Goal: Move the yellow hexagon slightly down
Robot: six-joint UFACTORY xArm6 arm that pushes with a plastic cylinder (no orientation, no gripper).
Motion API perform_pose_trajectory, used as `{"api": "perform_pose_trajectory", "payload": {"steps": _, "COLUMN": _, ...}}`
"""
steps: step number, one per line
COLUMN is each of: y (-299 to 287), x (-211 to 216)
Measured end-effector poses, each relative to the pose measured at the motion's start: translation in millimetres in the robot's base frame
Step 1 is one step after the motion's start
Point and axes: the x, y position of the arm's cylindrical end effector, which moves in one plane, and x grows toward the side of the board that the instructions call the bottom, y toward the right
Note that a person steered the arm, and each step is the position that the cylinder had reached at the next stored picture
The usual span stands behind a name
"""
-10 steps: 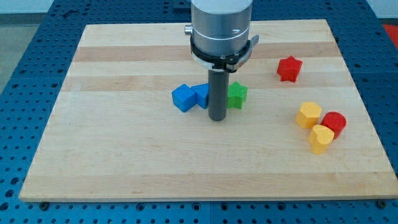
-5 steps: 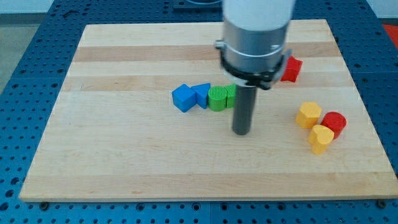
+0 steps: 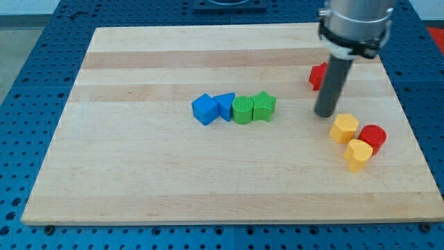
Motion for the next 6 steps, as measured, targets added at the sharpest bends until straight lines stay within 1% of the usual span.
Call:
{"api": "perform_pose_trajectory", "payload": {"steps": 1, "y": 49, "x": 1}}
{"api": "perform_pose_trajectory", "payload": {"steps": 2, "y": 52, "x": 5}}
{"api": "perform_pose_trajectory", "payload": {"steps": 4, "y": -4, "x": 33}}
{"api": "perform_pose_trajectory", "payload": {"steps": 5, "y": -13, "x": 38}}
{"api": "perform_pose_trajectory", "payload": {"steps": 6, "y": 2, "x": 30}}
